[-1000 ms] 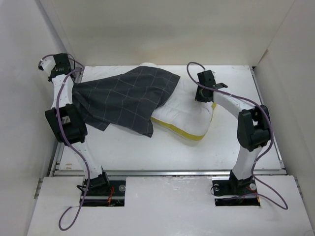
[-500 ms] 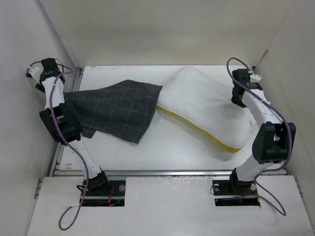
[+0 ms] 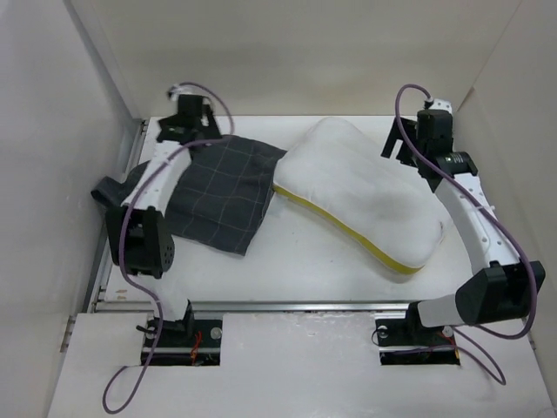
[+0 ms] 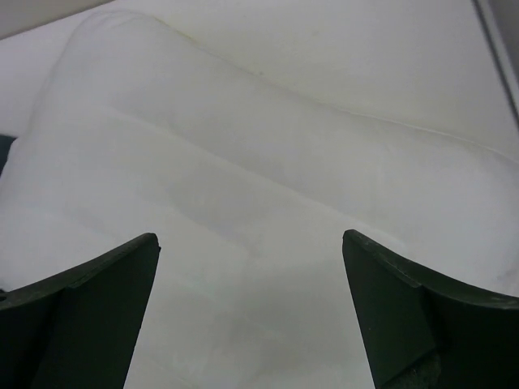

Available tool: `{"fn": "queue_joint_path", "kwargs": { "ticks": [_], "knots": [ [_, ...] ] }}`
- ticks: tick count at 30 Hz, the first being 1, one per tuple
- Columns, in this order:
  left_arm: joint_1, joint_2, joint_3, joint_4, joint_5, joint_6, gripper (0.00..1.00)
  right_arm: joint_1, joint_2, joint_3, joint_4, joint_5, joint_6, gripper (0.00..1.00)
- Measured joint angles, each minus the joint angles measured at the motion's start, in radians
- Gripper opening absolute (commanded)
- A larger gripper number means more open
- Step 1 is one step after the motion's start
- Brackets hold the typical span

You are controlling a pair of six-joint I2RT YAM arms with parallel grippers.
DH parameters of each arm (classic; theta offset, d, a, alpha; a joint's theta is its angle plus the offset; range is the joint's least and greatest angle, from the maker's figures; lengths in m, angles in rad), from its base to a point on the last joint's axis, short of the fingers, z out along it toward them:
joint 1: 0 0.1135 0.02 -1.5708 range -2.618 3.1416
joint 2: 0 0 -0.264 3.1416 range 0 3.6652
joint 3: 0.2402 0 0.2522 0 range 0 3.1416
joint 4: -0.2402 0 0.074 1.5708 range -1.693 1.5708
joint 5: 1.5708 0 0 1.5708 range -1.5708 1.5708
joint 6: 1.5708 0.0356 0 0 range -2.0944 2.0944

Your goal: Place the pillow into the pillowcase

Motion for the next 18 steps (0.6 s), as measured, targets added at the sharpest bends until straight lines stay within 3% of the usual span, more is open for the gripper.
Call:
{"fn": "queue_joint_path", "kwargs": {
  "ticks": [2, 5, 8, 13, 18],
  "knots": [
    [-0.148, -0.071, -0.081, 0.040, 0.035, 0.026, 0.88, 0.011, 0.013, -0.001, 0.032, -0.060, -0.016, 1.00],
    [-0.357, -0.139, -0.187, 0.072, 0.054, 0.048, 0.86, 0.017, 0.059, -0.001, 0.045, -0.123, -0.029, 1.00],
    [-0.489, -0.163, -0.298, 0.074, 0.037, 0.035, 0.86, 0.017, 0.106, -0.001, 0.043, -0.158, -0.039, 1.00],
    [-0.536, -0.162, -0.446, 0.053, 0.034, -0.006, 0.85, 0.025, 0.122, -0.002, 0.042, -0.179, -0.053, 1.00],
    [-0.558, -0.106, -0.435, 0.058, 0.003, -0.013, 0.77, 0.051, 0.122, -0.013, 0.062, -0.181, -0.077, 1.00]
  ]
}}
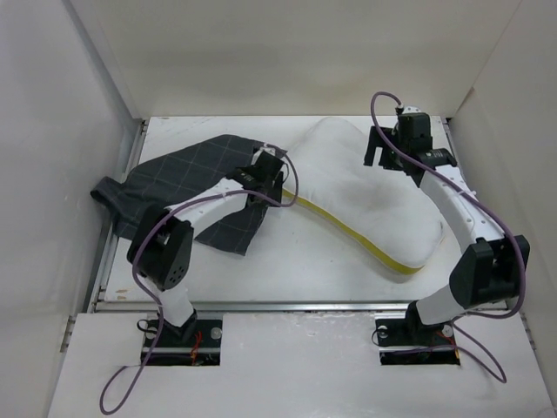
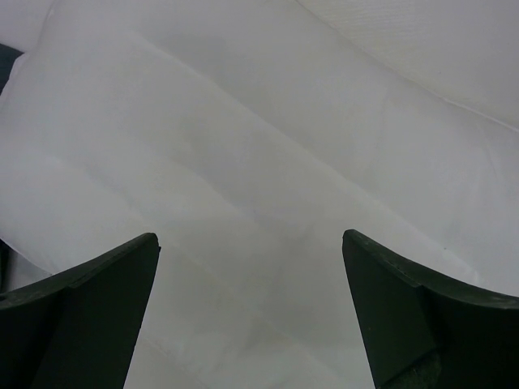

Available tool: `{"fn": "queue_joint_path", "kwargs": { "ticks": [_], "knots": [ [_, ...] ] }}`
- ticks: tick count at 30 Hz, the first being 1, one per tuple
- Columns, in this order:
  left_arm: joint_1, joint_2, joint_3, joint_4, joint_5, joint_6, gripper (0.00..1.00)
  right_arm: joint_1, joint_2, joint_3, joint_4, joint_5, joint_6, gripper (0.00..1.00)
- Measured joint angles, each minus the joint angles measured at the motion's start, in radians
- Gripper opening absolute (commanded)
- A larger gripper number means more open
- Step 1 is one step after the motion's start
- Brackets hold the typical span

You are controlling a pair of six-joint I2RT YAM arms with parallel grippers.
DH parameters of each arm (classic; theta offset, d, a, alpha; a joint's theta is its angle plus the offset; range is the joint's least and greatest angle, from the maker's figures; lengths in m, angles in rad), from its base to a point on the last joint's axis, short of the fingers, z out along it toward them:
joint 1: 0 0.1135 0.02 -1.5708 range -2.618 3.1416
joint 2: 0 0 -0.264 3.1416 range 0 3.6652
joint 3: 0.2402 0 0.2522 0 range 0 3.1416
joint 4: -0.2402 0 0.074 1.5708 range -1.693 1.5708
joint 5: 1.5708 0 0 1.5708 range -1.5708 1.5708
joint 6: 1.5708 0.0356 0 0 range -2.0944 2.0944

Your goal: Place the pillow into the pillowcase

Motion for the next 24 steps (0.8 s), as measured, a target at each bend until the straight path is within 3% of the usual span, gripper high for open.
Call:
{"fn": "queue_joint_path", "kwargs": {
  "ticks": [3, 10, 11, 12, 14, 24],
  "knots": [
    [-0.021, 0.088, 0.058, 0.009, -0.005, 0.002, 0.72, 0.007, 0.002, -0.008, 0.004, 0.003, -0.009, 1.00],
    [-0.014, 0.213, 0.101, 0.002, -0.017, -0.005, 0.46, 0.008, 0.052, -0.008, 0.021, 0.010, -0.017, 1.00],
    [-0.007, 0.220, 0.103, -0.001, -0.024, -0.007, 0.37, 0.008, 0.061, -0.008, 0.023, 0.010, -0.017, 1.00],
    [-0.001, 0.228, 0.110, -0.009, -0.031, -0.011, 0.11, 0.008, 0.069, -0.008, 0.024, 0.010, -0.017, 1.00],
    [0.009, 0.242, 0.133, -0.020, -0.043, -0.021, 0.00, 0.008, 0.081, -0.008, 0.026, 0.009, -0.022, 1.00],
    [0.014, 0.204, 0.183, -0.037, -0.058, -0.014, 0.00, 0.113, 0.174, 0.002, 0.151, -0.025, -0.142, 1.00]
  ]
}}
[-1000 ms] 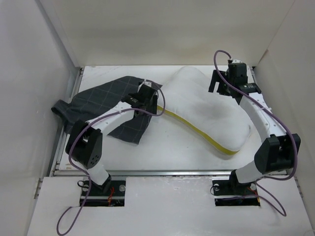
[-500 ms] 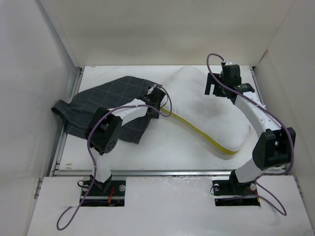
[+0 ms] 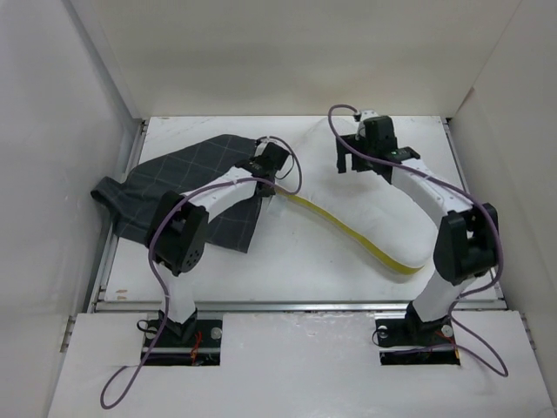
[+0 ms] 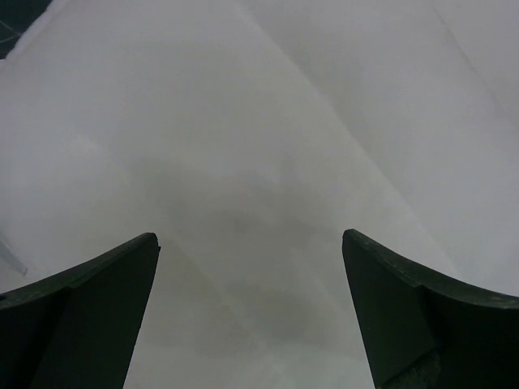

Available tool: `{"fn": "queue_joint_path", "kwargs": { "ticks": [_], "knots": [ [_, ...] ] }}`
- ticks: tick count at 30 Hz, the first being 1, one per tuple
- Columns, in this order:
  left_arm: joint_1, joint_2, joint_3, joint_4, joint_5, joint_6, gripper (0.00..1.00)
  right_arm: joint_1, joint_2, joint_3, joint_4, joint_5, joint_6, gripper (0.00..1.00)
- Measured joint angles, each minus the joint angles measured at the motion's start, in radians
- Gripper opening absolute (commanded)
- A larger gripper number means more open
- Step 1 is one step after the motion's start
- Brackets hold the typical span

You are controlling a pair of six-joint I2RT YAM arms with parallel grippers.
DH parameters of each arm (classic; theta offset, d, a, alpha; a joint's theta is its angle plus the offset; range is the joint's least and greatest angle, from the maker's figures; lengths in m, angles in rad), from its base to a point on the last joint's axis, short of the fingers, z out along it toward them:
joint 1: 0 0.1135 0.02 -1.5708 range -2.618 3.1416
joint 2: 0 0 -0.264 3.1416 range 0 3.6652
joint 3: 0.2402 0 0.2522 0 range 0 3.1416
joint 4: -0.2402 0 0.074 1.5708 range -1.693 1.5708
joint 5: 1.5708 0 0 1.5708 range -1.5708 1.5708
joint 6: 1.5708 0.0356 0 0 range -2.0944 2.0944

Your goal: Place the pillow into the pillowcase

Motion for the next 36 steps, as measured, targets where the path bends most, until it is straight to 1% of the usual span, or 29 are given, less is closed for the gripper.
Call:
{"fn": "queue_joint_path", "kwargs": {
  "ticks": [5, 7, 9, 10, 11, 12, 14, 16, 19, 21, 22, 25, 27, 31, 33, 36],
  "knots": [
    [0.011, -0.068, 0.035, -0.036, 0.005, 0.008, 0.00, 0.029, 0.163, 0.106, 0.063, -0.116, -0.044, 1.00],
    [0.018, -0.092, 0.053, -0.044, 0.008, 0.010, 0.00, 0.030, 0.224, 0.119, 0.090, -0.156, -0.040, 1.00],
    [0.023, -0.111, 0.066, -0.047, 0.009, 0.011, 0.00, 0.030, 0.282, 0.121, 0.101, -0.180, -0.026, 0.97],
    [0.025, -0.117, 0.069, -0.050, 0.010, 0.011, 0.00, 0.030, 0.310, 0.125, 0.105, -0.189, -0.019, 0.94],
    [0.027, -0.122, 0.073, -0.053, 0.011, 0.011, 0.00, 0.029, 0.334, 0.134, 0.106, -0.198, -0.011, 0.79],
    [0.029, -0.124, 0.079, -0.059, 0.013, 0.011, 0.00, 0.027, 0.352, 0.148, 0.108, -0.203, -0.002, 0.66],
    [0.031, -0.124, 0.088, -0.071, 0.018, 0.011, 0.00, 0.023, 0.361, 0.162, 0.121, -0.211, 0.011, 0.00],
    [0.033, -0.124, 0.092, -0.079, 0.027, 0.011, 0.00, 0.022, 0.352, 0.161, 0.150, -0.205, 0.037, 0.00],
    [0.041, -0.124, 0.095, -0.084, 0.053, 0.016, 0.00, 0.024, 0.295, 0.084, 0.211, -0.180, 0.059, 0.00],
    [0.051, -0.123, 0.096, -0.087, 0.072, 0.019, 0.06, 0.025, 0.237, 0.035, 0.198, -0.132, 0.075, 0.00],
    [0.055, -0.123, 0.096, -0.087, 0.080, 0.021, 0.13, 0.025, 0.204, 0.019, 0.174, -0.110, 0.087, 0.00],
    [0.063, -0.123, 0.095, -0.085, 0.104, 0.024, 0.21, 0.006, 0.100, -0.016, 0.097, -0.045, 0.104, 0.00],
    [0.066, -0.123, 0.088, -0.078, 0.113, 0.024, 0.21, -0.018, 0.024, -0.039, 0.064, -0.007, 0.112, 0.00],
    [0.068, -0.115, 0.072, -0.068, 0.143, 0.024, 0.25, -0.054, -0.124, -0.074, 0.031, 0.068, 0.121, 0.00],
    [0.068, -0.100, 0.068, -0.060, 0.155, 0.024, 0.28, -0.058, -0.175, -0.091, 0.024, 0.089, 0.123, 0.00],
    [0.067, -0.076, 0.055, -0.048, 0.175, 0.031, 0.43, -0.057, -0.216, -0.113, 0.009, 0.099, 0.131, 0.00]
  ]
}}
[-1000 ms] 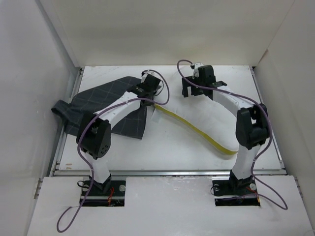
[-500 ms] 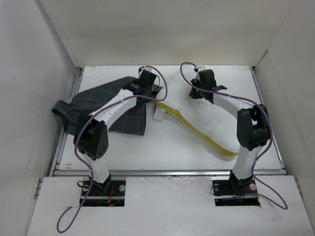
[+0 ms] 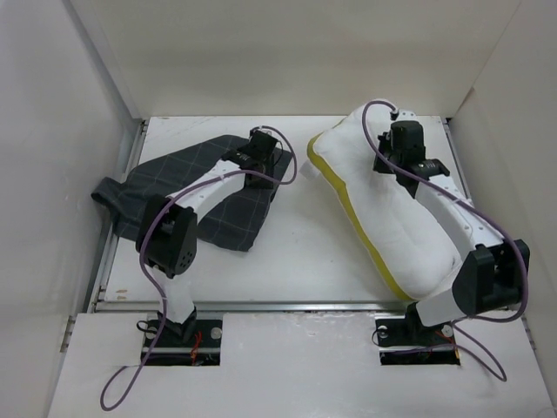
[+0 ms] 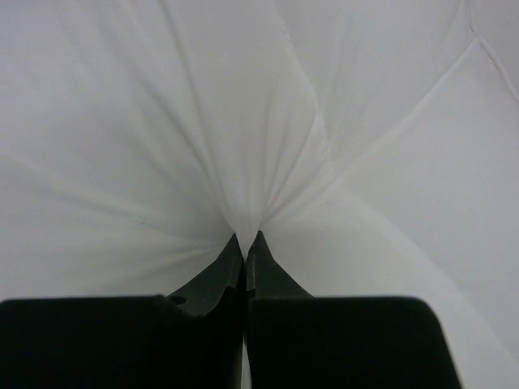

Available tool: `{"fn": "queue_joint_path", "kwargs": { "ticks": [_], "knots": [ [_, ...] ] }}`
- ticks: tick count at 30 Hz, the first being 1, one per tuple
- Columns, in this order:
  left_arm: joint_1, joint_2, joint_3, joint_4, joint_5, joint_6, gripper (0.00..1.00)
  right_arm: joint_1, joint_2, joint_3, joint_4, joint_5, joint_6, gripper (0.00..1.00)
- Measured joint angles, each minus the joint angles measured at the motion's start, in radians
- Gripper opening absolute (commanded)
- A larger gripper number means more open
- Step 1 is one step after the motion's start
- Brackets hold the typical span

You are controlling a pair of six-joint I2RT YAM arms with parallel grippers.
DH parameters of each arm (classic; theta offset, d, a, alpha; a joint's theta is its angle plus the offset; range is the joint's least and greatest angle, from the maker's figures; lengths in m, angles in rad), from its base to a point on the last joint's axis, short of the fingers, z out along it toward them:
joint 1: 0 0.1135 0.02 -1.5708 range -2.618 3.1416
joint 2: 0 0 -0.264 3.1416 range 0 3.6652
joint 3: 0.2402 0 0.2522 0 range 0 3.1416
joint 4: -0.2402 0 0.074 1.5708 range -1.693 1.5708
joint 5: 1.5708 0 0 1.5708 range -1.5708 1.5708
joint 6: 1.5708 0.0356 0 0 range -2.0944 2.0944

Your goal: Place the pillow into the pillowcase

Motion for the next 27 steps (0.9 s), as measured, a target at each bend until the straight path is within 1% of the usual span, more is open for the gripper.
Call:
{"fn": "queue_joint_path", "kwargs": {
  "ticks": [1, 2, 3, 6, 7, 9, 12, 14, 15, 18, 19, 22, 27],
  "knots": [
    [-0.004, 0.010, -0.006, 0.004, 0.006, 0.002, 0.53, 0.000, -0.004, -0.007, -0.010, 0.002, 0.006, 0.00],
    [-0.006, 0.015, -0.014, 0.008, 0.008, 0.005, 0.56, 0.000, -0.004, -0.014, -0.016, 0.003, 0.008, 0.00],
    [-0.011, 0.023, -0.019, 0.007, 0.005, 0.007, 0.58, 0.000, -0.004, -0.024, -0.018, 0.003, 0.011, 0.00],
    [-0.039, 0.058, -0.018, 0.010, -0.009, 0.014, 0.58, -0.008, -0.004, -0.061, -0.037, -0.009, 0.017, 0.00],
    [-0.047, 0.074, -0.012, 0.005, -0.014, 0.015, 0.54, -0.014, -0.004, -0.072, -0.045, -0.014, 0.018, 0.00],
    [-0.062, 0.117, 0.016, -0.001, -0.018, 0.019, 0.54, -0.025, -0.004, -0.086, -0.066, -0.021, 0.018, 0.00],
    [-0.069, 0.174, 0.057, -0.003, -0.030, 0.022, 0.50, -0.038, -0.004, -0.091, -0.074, -0.026, 0.018, 0.00],
    [-0.068, 0.205, 0.082, -0.007, -0.045, 0.023, 0.46, -0.040, -0.008, -0.091, -0.073, -0.027, 0.020, 0.00],
    [-0.067, 0.217, 0.092, -0.010, -0.051, 0.023, 0.33, -0.041, -0.010, -0.091, -0.073, -0.027, 0.021, 0.00],
    [-0.067, 0.243, 0.118, -0.031, -0.076, 0.024, 0.07, -0.042, -0.012, -0.093, -0.073, -0.028, 0.021, 0.00],
    [-0.066, 0.250, 0.132, -0.043, -0.084, 0.022, 0.00, -0.042, -0.014, -0.097, -0.071, -0.032, 0.021, 0.00],
    [-0.063, 0.258, 0.164, -0.057, -0.097, 0.021, 0.00, -0.043, -0.028, -0.129, -0.055, -0.063, 0.021, 0.00],
    [-0.062, 0.233, 0.192, -0.073, -0.090, 0.022, 0.00, -0.032, -0.087, -0.231, -0.007, -0.153, 0.021, 0.00]
  ]
}}
